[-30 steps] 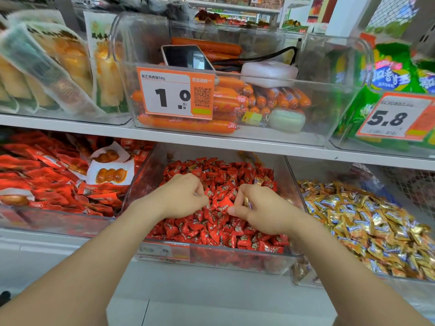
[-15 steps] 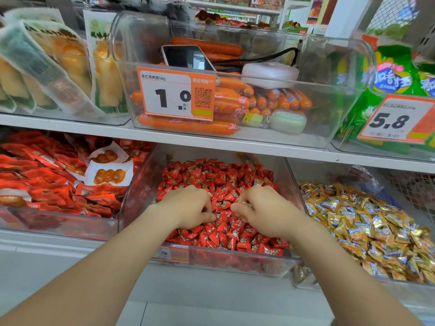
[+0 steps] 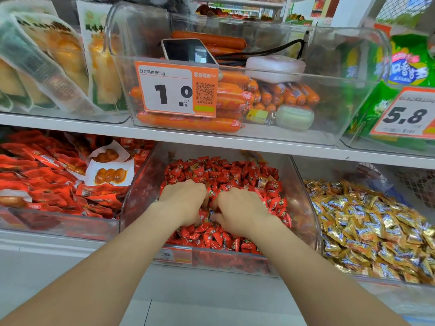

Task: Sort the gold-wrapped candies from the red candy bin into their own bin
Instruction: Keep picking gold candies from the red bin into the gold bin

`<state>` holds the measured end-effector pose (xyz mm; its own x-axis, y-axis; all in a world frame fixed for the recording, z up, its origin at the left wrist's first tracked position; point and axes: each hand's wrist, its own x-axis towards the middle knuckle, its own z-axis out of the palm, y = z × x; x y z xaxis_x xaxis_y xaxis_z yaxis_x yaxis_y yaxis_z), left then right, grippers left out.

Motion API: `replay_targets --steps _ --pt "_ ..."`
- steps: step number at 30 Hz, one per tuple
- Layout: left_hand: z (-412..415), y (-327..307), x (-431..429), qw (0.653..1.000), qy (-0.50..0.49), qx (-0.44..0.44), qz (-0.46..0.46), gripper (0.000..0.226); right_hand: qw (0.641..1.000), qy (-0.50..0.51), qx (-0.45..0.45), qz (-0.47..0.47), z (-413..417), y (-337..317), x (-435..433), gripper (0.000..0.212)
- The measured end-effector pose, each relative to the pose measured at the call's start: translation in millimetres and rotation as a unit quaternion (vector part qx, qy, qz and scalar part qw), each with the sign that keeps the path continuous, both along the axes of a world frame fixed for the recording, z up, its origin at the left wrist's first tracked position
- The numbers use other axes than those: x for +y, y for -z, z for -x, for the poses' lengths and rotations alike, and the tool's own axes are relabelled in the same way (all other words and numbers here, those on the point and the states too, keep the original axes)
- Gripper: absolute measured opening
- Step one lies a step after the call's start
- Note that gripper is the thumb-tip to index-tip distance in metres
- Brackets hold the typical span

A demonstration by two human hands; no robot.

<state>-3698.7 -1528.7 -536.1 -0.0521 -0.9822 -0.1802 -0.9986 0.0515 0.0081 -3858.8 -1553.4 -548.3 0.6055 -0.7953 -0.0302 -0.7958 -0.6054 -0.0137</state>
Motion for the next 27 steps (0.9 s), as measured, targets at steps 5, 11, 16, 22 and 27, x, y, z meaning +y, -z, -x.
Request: replay_targets --steps 5,11,16,22,27 --pt "1 2 1 1.0 0.009 -0.018 0.003 0.04 0.998 0.002 0.063 0.019 -11 1 4 0.029" --pt "2 1 4 1.0 0.018 0.002 -0.005 0.026 0.999 0.004 0.04 0.0 -9 3 3 0.018" --pt "-20 -12 1 0.99 -0.028 0.137 -0.021 0.005 0.972 0.086 -0.163 -0.148 11 -15 -6 0.029" --pt "-40 -16 9 0.978 -0.073 0.192 0.038 0.058 0.962 0.102 -0.209 -0.141 19 -21 -7 0.052" --pt "-39 -16 10 0.984 -0.058 0.163 0.048 0.013 0.965 0.052 -0.19 -0.174 3 -13 -6 0.026"
